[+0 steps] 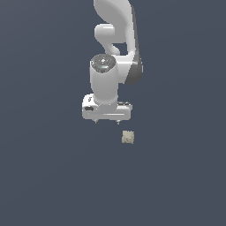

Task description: Pick up the object and move it to a goal position.

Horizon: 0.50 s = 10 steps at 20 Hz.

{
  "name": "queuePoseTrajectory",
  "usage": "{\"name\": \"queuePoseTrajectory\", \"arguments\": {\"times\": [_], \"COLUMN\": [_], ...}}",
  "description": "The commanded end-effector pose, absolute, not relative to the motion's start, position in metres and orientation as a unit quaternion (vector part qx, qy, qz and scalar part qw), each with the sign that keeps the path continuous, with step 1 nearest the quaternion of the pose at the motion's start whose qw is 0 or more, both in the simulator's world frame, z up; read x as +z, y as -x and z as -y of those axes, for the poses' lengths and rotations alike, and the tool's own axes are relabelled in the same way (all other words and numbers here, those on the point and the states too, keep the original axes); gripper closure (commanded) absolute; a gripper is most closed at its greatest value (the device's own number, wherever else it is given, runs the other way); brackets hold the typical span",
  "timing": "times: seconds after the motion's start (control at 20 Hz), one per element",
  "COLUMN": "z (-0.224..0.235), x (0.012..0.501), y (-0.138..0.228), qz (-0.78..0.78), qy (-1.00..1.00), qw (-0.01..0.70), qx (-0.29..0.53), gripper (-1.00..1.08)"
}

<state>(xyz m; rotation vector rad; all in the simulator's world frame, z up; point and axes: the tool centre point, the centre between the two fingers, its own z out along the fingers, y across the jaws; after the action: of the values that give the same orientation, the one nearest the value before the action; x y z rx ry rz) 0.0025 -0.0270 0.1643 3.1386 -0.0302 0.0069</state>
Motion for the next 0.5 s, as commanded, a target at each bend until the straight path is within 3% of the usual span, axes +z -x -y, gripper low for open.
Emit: {"name": "queuePoseTrajectory", "arguments": {"times": [0.0, 0.45], "z": [0.027, 0.04], "x": [0.164, 0.166], "y": [-0.002, -0.009], "qz": [0.01, -0.008], "qy": [-1.0, -1.0], "qw": [0.001, 0.017], "qx": [0.002, 0.01], "gripper": [-0.92, -0.92]}}
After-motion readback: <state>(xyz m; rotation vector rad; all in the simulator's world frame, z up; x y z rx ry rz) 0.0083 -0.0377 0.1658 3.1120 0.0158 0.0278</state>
